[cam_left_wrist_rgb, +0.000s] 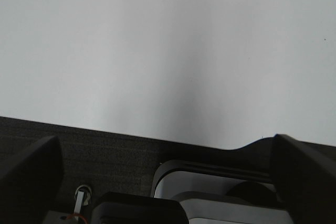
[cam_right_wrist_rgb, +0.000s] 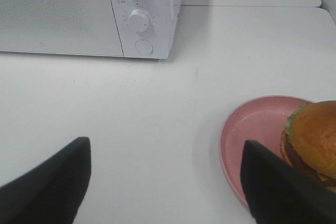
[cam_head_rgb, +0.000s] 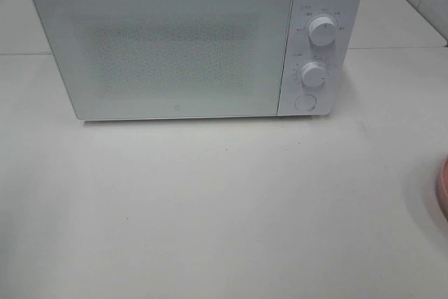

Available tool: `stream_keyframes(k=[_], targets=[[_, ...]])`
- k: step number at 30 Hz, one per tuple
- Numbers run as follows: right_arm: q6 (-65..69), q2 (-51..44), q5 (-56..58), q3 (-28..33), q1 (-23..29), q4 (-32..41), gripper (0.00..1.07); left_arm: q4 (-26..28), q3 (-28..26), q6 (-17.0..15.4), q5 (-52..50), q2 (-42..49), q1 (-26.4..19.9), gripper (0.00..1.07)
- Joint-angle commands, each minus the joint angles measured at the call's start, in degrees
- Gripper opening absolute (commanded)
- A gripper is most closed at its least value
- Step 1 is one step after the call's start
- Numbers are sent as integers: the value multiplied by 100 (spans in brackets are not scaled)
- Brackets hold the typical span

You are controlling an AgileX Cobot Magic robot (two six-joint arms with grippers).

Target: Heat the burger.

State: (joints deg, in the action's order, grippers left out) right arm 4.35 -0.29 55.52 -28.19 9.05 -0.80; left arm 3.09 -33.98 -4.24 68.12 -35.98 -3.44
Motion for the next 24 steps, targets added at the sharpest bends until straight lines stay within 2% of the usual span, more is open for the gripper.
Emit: stream_keyframes(k=[1, 12, 24], targets=[[-46, -143, -46, 17, -34, 6, 75, -23, 183, -6, -74, 527, -11, 101], [-40, -143, -46, 17, -34, 6, 76, -212, 350, 6, -550, 2280, -6, 101], [-34, -143, -46, 17, -34, 6, 76, -246, 435, 63, -688, 3570, -6, 101]])
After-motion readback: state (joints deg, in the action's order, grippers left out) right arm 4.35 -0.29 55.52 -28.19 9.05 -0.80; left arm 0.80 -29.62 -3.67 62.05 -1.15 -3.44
